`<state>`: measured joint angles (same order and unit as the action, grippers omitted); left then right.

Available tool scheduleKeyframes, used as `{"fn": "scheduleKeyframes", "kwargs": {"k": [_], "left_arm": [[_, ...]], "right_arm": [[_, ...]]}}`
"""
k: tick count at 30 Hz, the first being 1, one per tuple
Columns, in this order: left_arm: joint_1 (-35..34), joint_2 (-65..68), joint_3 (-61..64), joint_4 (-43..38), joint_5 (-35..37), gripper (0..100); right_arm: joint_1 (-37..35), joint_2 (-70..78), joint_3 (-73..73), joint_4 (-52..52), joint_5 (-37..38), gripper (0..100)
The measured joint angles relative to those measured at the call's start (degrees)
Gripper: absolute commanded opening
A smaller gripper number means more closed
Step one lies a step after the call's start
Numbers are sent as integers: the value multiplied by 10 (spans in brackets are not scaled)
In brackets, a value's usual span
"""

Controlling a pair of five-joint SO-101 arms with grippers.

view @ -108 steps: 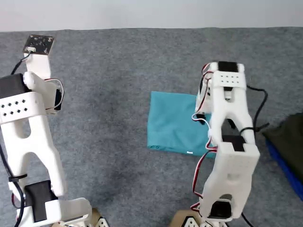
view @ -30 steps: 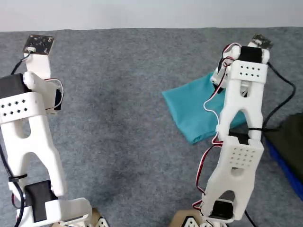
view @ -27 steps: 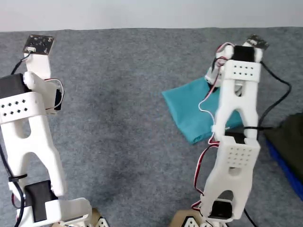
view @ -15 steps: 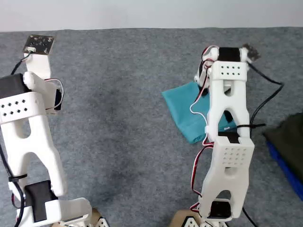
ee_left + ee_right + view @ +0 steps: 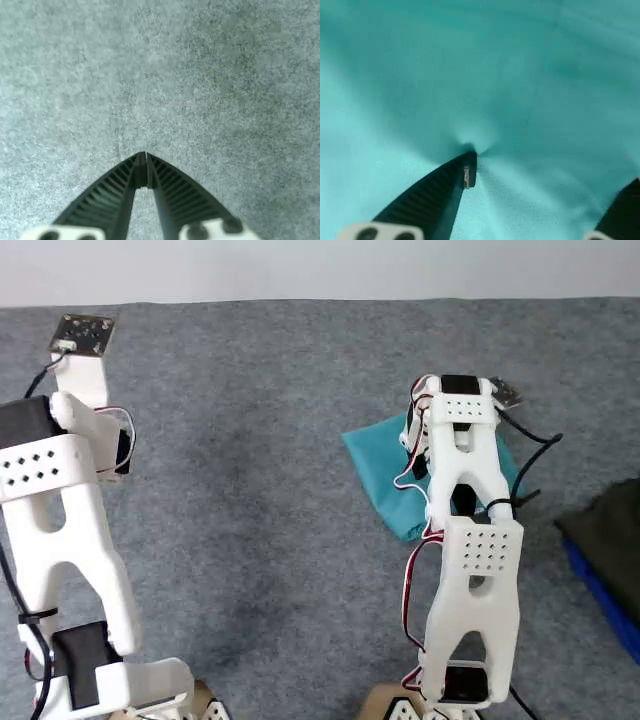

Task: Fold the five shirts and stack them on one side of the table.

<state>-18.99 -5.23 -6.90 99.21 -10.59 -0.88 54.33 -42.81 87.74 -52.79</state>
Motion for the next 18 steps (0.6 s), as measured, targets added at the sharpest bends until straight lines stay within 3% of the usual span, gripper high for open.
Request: {"fn": "scheduleKeyframes", "kwargs": {"k": [5, 14, 18], "left_arm": [[0, 0, 10, 0, 0, 6], [0, 0, 10, 0, 0, 6], [0, 0, 10, 0, 0, 6]], "right_arm": [[2, 4, -3, 3, 4, 399], [11, 11, -10, 17, 31, 1], [21, 10, -5, 25, 58, 8]]}}
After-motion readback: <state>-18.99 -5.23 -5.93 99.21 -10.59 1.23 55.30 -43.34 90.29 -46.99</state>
